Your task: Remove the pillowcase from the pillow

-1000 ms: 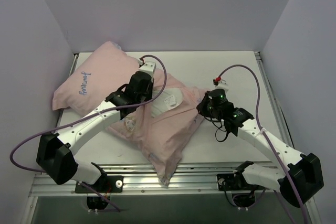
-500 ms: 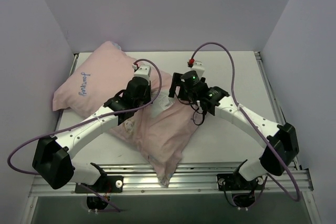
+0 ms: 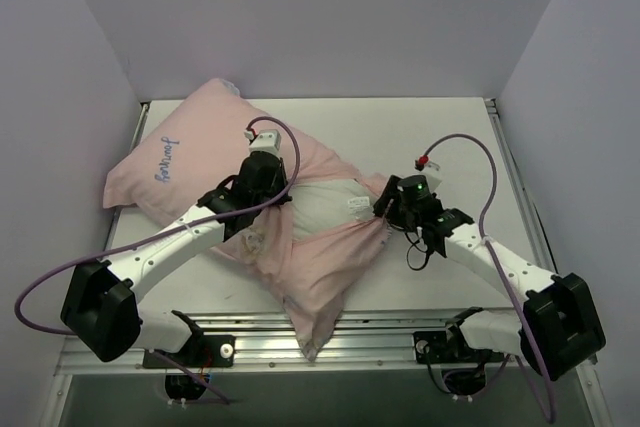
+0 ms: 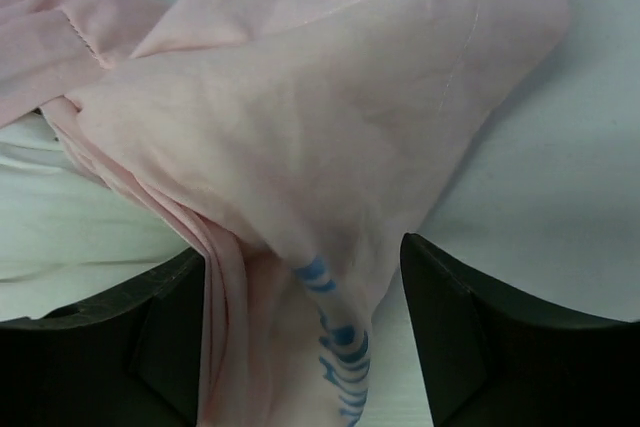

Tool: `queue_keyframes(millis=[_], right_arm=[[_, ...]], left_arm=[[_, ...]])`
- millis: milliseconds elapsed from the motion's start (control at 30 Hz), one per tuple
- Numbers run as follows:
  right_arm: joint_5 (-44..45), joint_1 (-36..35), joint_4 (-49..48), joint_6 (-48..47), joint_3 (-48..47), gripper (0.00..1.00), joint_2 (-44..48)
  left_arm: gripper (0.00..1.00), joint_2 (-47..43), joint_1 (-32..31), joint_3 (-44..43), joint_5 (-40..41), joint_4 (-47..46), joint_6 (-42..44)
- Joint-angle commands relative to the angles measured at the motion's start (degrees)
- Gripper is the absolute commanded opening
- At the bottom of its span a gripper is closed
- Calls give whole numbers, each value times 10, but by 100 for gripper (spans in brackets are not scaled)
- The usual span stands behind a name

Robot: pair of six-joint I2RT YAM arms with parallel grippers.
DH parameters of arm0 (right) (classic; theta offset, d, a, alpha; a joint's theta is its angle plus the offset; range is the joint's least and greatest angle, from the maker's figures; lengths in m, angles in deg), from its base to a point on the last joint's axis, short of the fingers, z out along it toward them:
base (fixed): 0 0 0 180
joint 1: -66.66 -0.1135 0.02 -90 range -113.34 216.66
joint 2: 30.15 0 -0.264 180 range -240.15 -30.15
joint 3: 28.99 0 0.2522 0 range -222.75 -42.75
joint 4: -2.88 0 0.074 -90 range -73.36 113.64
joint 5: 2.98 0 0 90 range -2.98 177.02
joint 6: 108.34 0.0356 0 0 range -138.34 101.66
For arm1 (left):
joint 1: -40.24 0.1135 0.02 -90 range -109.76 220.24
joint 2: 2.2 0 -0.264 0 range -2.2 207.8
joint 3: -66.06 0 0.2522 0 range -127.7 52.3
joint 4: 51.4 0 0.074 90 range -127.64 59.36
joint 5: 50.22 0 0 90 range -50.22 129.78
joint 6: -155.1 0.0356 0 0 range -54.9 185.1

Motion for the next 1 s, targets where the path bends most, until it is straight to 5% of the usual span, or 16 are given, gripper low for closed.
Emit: queue_keyframes(millis=[0,133,300,433,700,967], right_arm=[[-57,95,65,-32,82,57,12],[-239,162,-97,-30,151,33,0],[-384,163,-237,-31,169,18,2],[-514,160,-355,-29,165,15,16],[-551,139,-413,-22,154,2,48],[-524,103,-399,-34,150,0,60]], left_arm=[[2,8,35,34,38,115,4],[2,-8,40,44,38,120,5],[3,-46,38,56,-38,92,49],[18,-91,33,47,-144,53,99],[70,-79,-90,-96,-106,88,183],[73,43,-212,-230,27,86,239]])
